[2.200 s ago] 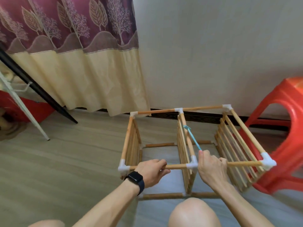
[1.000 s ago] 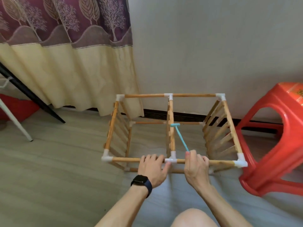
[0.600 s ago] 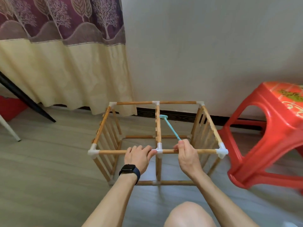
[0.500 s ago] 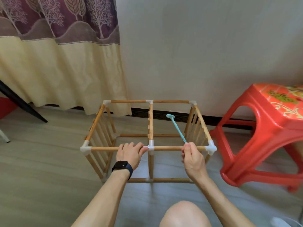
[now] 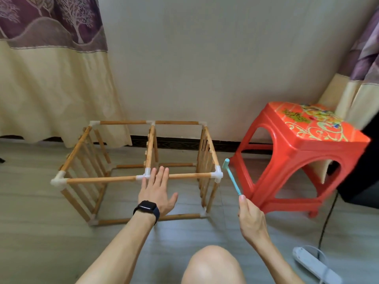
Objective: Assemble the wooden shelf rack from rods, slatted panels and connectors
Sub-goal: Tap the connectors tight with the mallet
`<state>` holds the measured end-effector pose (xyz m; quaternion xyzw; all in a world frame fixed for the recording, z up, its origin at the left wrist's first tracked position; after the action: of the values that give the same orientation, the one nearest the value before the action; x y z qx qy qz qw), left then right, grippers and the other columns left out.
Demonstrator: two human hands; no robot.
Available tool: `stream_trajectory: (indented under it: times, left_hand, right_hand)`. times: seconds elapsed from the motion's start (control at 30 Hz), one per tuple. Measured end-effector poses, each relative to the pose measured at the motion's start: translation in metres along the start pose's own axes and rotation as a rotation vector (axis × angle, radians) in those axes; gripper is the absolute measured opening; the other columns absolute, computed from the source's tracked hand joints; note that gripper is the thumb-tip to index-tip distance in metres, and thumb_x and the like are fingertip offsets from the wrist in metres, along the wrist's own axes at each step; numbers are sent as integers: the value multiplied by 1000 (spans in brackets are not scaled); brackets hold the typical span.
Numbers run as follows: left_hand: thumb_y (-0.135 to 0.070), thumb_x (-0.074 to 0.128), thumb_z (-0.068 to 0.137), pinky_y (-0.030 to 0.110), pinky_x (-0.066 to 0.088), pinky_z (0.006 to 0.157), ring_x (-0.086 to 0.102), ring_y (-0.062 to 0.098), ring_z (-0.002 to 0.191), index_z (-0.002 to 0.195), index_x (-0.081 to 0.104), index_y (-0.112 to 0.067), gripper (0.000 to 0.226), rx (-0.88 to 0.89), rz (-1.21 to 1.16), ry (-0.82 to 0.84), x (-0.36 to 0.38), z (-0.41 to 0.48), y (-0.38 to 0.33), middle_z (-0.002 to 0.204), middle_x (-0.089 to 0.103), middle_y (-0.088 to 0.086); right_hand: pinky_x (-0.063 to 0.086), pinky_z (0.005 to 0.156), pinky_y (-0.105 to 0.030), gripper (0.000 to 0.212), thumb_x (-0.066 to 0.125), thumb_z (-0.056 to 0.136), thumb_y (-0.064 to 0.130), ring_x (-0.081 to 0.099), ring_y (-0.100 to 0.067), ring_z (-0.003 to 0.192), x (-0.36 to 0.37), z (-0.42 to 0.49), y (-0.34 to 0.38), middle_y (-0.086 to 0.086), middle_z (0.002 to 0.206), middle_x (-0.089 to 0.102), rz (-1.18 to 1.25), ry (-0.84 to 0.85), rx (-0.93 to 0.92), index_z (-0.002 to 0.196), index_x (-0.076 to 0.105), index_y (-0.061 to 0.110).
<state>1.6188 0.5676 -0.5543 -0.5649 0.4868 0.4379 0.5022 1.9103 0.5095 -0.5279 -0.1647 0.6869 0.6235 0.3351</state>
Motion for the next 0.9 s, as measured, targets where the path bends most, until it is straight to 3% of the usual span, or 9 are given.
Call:
stream_trajectory:
  times: [0.17, 0.27, 0.37, 0.5, 0.57, 0.67, 0.8, 0.83, 0.9]
  left_hand:
    - [-64, 35, 98, 49, 0, 124, -13, 22, 154, 159, -12, -24, 87, 13, 9, 32, -1, 1, 1, 167, -15, -2]
    - [-63, 36, 98, 49, -1, 123, -13, 22, 154, 159, -11, -24, 87, 7, -8, 42, -1, -1, 0, 167, -14, -2]
    - [-63, 37, 98, 49, -1, 123, -14, 22, 154, 159, -12, -24, 88, 11, 3, 45, -2, 0, 0, 167, -15, -2]
    - [-62, 41, 97, 50, -1, 123, -14, 23, 153, 159, -13, -24, 90, 20, 11, 60, 0, 0, 0, 167, -16, -2]
    - [-62, 43, 97, 50, -1, 123, -14, 23, 153, 159, -13, -24, 92, 21, 17, 63, 0, 0, 1, 167, -16, -1]
    - [-61, 45, 96, 50, 0, 124, -14, 23, 153, 158, -14, -24, 93, 18, 24, 80, -1, 0, 1, 166, -17, -1]
    - [-59, 47, 96, 50, -1, 124, -14, 23, 153, 158, -14, -24, 94, 11, 33, 73, -2, -2, 0, 166, -17, -1]
    - [-58, 48, 96, 50, -1, 124, -14, 23, 153, 158, -14, -23, 94, 13, 36, 76, -1, -3, 0, 166, -17, -1]
    - [-58, 49, 96, 50, 0, 124, -14, 23, 153, 158, -14, -23, 95, 3, 38, 74, -1, -4, 1, 167, -17, -1]
  right_hand:
    - [42, 74, -45, 43, 25, 106, 43, 58, -43, 91, 9, 4, -8, -17, 82, 67, -210, 77, -42, 67, 33, 25]
    - [46, 76, -45, 45, 20, 105, 48, 60, -45, 98, 6, 6, -10, -19, 91, 69, -285, 81, -36, 69, 35, 25]
    - [41, 69, -43, 48, 20, 105, 47, 61, -42, 88, -13, 14, 10, -14, 79, 68, -228, 20, -108, 70, 42, 22]
    - [39, 58, -39, 52, 18, 103, 51, 56, -14, 58, -42, 0, 40, 0, 58, 56, 57, -242, -341, 74, 48, 19]
    - [44, 61, -39, 58, 12, 102, 53, 63, -23, 67, -27, -3, 33, -5, 67, 64, -65, -179, -292, 81, 53, 17]
    - [46, 80, -44, 59, 10, 105, 46, 64, -43, 101, -5, 2, -3, -19, 104, 71, -412, 21, 6, 105, 60, 16]
    - [45, 63, -42, 60, 13, 102, 52, 63, -34, 70, -29, -5, 18, -6, 69, 65, -28, -220, -211, 86, 56, 13]
    - [44, 62, -41, 63, 12, 102, 56, 62, -32, 68, -28, -6, 20, -4, 67, 64, -20, -199, -230, 84, 55, 13]
    - [45, 70, -42, 63, 10, 104, 53, 65, -40, 87, -5, -4, 16, -13, 85, 71, -217, 4, -126, 92, 58, 14]
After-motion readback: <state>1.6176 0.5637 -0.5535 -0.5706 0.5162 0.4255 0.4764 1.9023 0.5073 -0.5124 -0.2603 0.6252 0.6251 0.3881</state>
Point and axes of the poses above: each hand's wrist, its own z-axis towards the middle knuckle, its own x-axis out of the palm, y = z × x, the point moved 7 cm from there along z, towards the middle knuckle
